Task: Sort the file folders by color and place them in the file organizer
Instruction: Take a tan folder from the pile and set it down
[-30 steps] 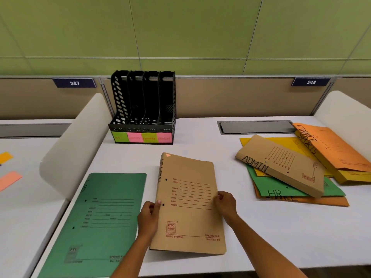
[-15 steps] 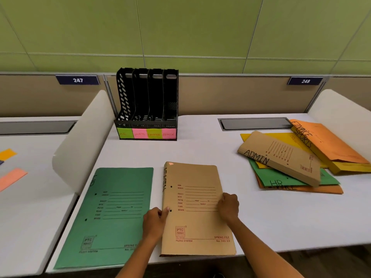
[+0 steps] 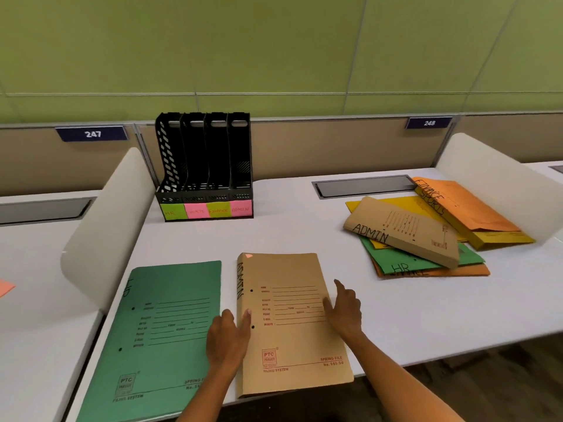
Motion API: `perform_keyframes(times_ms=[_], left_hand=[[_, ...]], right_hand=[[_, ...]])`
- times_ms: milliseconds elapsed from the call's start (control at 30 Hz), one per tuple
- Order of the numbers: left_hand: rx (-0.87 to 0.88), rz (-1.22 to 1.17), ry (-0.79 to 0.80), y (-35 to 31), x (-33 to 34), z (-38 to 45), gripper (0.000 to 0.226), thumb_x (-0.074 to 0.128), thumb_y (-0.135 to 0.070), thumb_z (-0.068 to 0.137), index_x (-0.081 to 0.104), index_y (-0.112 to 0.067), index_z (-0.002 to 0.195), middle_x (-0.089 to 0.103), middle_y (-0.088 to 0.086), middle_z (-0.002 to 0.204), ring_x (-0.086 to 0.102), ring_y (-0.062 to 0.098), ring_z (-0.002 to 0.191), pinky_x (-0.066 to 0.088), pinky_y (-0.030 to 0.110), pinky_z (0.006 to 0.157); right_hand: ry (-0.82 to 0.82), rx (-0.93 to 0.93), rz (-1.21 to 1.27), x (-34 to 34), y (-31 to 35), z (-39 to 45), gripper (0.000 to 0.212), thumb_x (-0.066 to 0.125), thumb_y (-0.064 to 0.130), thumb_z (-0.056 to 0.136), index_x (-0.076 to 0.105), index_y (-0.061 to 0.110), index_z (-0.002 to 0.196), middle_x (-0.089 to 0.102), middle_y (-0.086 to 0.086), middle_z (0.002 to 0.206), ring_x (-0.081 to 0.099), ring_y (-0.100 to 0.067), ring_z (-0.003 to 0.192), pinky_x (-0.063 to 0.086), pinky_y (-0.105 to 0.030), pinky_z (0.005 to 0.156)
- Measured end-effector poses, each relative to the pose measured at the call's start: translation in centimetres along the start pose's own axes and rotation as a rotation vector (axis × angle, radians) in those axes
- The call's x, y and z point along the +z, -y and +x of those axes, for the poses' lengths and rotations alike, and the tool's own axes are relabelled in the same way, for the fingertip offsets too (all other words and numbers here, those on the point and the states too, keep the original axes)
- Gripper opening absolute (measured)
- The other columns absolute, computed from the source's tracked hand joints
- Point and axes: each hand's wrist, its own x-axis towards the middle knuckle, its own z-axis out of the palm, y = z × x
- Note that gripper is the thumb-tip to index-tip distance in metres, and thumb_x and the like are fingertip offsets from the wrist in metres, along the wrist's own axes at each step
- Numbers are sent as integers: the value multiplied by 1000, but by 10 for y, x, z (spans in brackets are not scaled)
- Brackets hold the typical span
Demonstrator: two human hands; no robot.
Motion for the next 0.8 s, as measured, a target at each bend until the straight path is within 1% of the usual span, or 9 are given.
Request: perform_keyframes(times_ms=[100, 200, 300, 433, 567, 633, 800], left_hand=[[65, 32, -64, -16, 3, 1, 47, 46, -59, 90, 52, -16, 107, 53, 3, 99, 52, 19, 86, 44, 30, 62], [183, 57, -83, -34, 16, 3, 50, 51, -57, 89, 54, -14, 115, 54, 10, 113, 52, 24, 97, 49, 35, 70], [299, 36, -60, -55, 31, -1, 50, 57, -53, 88, 54, -14, 120, 51, 12, 123, 50, 28, 107, 51, 42, 82], [392, -10, -1, -86, 55, -17, 54, 58, -52, 88, 51, -15, 126, 46, 11, 131, 46, 27, 118, 47, 43, 95], [439, -9, 63, -118, 79, -42, 55, 53, -55, 89, 46, -18, 129, 41, 10, 138, 41, 27, 126, 40, 45, 105], [452, -13, 81, -135, 90, -57, 54, 52, -55, 89, 46, -19, 129, 41, 10, 140, 40, 28, 127, 39, 45, 106], [418, -43, 156, -172, 114, -100, 58, 50, -60, 89, 44, -23, 133, 37, 7, 146, 36, 26, 134, 40, 43, 108]], right_hand=[[-47, -24, -43, -14, -13, -5, 66, 45, 51, 94, 19, 28, 151, 37, -7, 145, 42, -28, 126, 42, -41, 99], [-97, -21, -113, -33, -33, -10, 70, 41, 59, 92, 18, 29, 151, 32, -5, 149, 38, -28, 130, 40, -42, 101], [-141, 3, -151, -52, -57, -13, 72, 38, 64, 91, 18, 29, 151, 29, -5, 153, 35, -28, 134, 37, -43, 105], [-188, 28, -151, -82, -96, -18, 76, 38, 67, 89, 18, 29, 151, 24, -4, 155, 30, -29, 137, 32, -44, 108], [-217, 69, -152, -112, -139, -24, 78, 37, 70, 87, 16, 31, 151, 23, -3, 157, 27, -29, 140, 30, -47, 110], [-220, 93, -151, -127, -163, -27, 78, 36, 70, 87, 15, 31, 151, 21, -3, 157, 26, -29, 141, 29, -47, 111], [-206, 116, -154, -162, -214, -33, 80, 35, 72, 87, 12, 31, 152, 17, -4, 159, 22, -29, 142, 26, -49, 112]])
